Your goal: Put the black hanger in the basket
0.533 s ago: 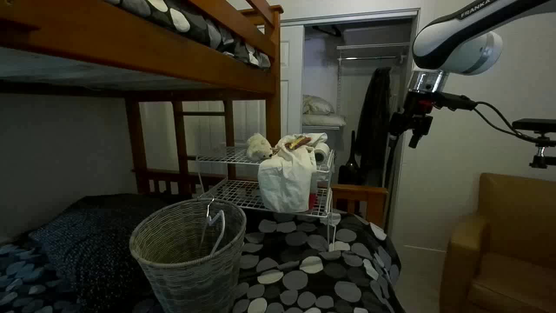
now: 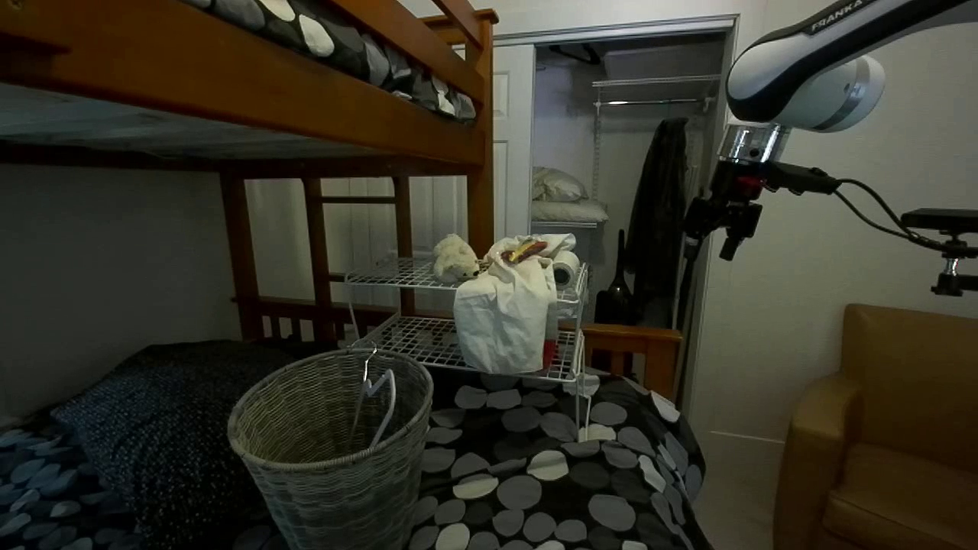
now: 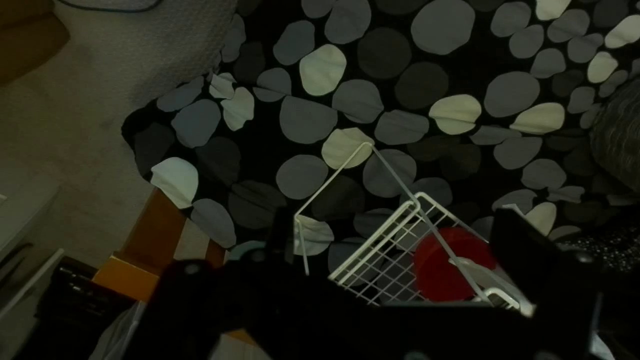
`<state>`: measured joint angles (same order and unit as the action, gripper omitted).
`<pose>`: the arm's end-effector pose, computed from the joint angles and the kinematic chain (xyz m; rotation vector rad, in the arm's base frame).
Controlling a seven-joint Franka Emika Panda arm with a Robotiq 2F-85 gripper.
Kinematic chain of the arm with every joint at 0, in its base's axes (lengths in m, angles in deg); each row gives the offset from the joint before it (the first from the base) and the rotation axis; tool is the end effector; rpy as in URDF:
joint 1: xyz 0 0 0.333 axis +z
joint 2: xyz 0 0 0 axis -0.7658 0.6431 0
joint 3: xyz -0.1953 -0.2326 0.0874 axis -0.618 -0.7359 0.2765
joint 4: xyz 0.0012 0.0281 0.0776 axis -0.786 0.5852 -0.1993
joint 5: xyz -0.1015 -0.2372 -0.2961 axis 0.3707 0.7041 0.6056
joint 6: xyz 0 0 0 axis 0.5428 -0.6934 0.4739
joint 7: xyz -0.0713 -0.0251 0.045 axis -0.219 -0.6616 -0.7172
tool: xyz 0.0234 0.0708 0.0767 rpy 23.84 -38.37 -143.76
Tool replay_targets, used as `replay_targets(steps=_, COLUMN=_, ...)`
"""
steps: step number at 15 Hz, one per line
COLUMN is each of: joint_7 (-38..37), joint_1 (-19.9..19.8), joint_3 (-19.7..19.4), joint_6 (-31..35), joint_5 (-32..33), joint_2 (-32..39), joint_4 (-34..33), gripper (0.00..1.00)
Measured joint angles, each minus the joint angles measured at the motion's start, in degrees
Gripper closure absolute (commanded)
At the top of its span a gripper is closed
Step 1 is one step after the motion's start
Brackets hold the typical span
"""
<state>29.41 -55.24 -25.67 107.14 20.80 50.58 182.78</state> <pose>0.4274 -0.1580 0.5479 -3.0658 0.1429 -0.3778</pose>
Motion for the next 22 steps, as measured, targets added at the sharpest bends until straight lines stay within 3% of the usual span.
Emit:
replay_targets(steps=3, joint_7=3.3, joint_1=0.1, joint_3=1.8, joint_6=-0.5, joint_5=1.6, joint_2=-1.2, joint_4=2.8, gripper=0.00)
replay_targets(steps=8, joint_7=6.5, joint_1=1.4, joint_3=7.3, joint_6=-2.7, joint_5=5.7, joint_2=-7.9, joint_4=18.5, gripper=0.00)
replay_targets(steps=12, joint_7=10.0, joint_1=5.7, joint_3=9.9, joint_6=-3.2, joint_5=5.9, joint_2=-14.1, joint_4=30.5, gripper=0.00)
replay_targets(steps=18, joint_7=10.5, joint_1=6.7, joint_3=10.0, joint_6=-3.6, joint_5=5.9, joint_2=-16.5, joint_4=31.4, gripper=0.00)
replay_targets(steps=20, joint_7=12.8, joint_1=9.6, joint_3=9.7, joint_6=-2.3, joint_5=3.9, joint_2=-14.6, joint_4=30.9, gripper=0.00)
replay_targets(steps=22, joint_7=13.6, joint_1=15.2, joint_3=11.0, joint_6=-0.8, joint_5=-0.1, joint_2=-11.3, joint_4=30.8, gripper=0.00)
